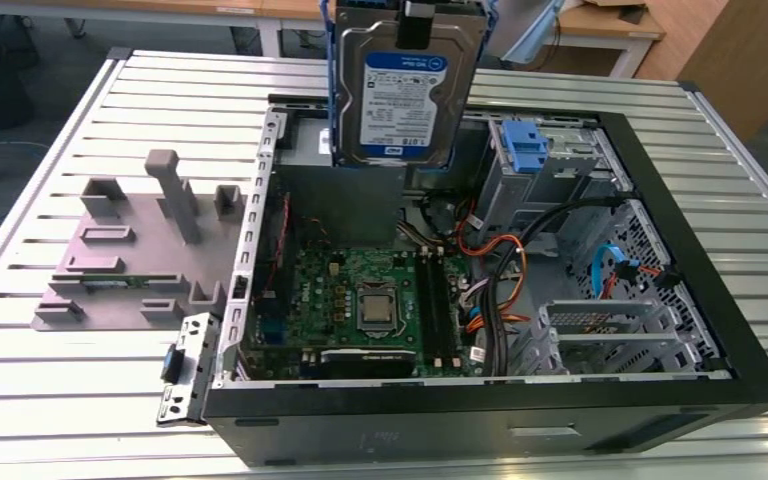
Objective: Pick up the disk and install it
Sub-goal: 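Pick up the disk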
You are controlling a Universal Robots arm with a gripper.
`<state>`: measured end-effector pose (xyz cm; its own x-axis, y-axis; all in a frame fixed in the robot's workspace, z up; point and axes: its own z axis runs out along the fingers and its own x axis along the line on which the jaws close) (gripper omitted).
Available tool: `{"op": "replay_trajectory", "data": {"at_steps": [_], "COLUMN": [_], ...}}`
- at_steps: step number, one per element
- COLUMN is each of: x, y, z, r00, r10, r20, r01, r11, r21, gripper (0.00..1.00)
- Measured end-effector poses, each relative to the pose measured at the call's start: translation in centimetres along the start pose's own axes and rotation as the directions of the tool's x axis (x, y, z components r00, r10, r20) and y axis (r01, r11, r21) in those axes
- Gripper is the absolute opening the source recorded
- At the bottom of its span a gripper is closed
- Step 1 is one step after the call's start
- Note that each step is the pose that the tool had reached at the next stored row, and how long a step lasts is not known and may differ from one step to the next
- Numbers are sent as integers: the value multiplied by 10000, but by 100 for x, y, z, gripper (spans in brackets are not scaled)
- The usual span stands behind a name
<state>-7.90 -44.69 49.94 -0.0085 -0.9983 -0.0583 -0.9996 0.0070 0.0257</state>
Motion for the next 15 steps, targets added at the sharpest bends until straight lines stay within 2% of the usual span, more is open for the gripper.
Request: {"op": "replay_trajectory", "data": {"at_steps": [15], "x": [284], "y": [-189], "z": [14], "r00": [10000], "r10": [0], "r20": [1], "r01": [0], "r11": [10000], "r21": [0], "gripper": [35]}}
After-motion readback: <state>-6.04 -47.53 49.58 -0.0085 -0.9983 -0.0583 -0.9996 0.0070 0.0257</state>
